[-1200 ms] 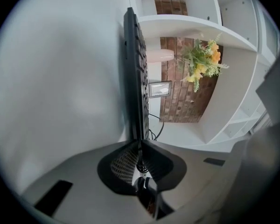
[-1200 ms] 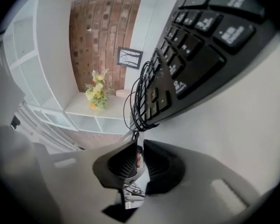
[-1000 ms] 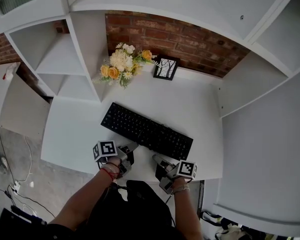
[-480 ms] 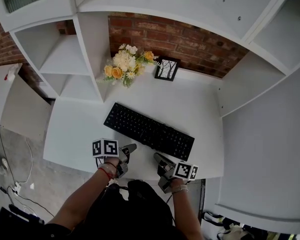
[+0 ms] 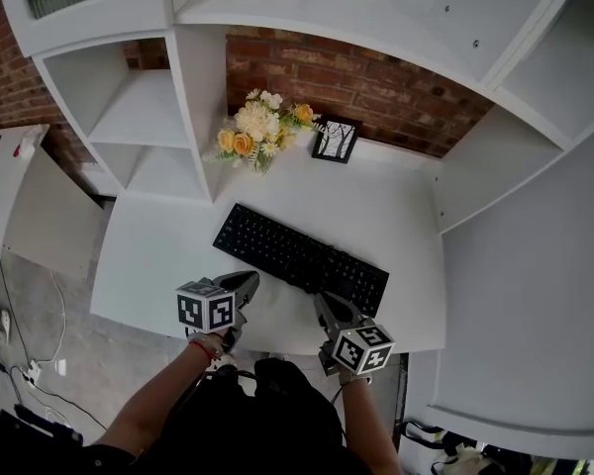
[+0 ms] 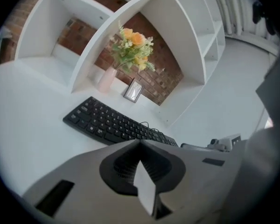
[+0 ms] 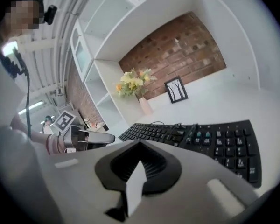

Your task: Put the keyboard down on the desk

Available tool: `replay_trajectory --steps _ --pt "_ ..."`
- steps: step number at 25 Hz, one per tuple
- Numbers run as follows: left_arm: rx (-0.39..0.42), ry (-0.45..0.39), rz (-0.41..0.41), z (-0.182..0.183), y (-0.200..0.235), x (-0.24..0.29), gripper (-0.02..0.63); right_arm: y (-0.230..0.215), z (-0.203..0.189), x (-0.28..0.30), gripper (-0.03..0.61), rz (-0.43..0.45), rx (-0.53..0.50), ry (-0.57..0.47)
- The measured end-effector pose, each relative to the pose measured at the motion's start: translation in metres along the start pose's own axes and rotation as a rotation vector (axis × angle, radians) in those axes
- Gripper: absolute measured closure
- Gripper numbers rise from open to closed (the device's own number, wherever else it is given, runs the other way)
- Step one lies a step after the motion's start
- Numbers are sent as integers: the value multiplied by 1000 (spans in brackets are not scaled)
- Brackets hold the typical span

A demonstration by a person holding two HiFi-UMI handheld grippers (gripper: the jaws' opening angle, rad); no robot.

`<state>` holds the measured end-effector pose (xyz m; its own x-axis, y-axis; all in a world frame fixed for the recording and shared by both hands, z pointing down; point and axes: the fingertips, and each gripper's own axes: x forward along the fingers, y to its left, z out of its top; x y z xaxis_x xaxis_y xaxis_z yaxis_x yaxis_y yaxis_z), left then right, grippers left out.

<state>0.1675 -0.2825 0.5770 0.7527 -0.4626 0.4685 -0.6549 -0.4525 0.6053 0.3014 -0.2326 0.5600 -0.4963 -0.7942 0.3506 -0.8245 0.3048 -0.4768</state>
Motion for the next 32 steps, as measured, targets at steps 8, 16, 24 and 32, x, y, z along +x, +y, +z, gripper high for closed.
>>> replay_trajectory --steps 8,16,24,32 --pt "333 -123 28 38 -26 -24 623 24 46 -13 575 -52 -192 -174" --pt "496 -254 81 76 -45 -55 623 50 83 -27 575 -70 -328 -296" --pt "535 -374 108 100 -53 -84 623 61 97 -35 575 -71 -345 -338" --pt "551 -444 108 118 -59 -94 623 71 112 -33 575 -61 -377 -375"
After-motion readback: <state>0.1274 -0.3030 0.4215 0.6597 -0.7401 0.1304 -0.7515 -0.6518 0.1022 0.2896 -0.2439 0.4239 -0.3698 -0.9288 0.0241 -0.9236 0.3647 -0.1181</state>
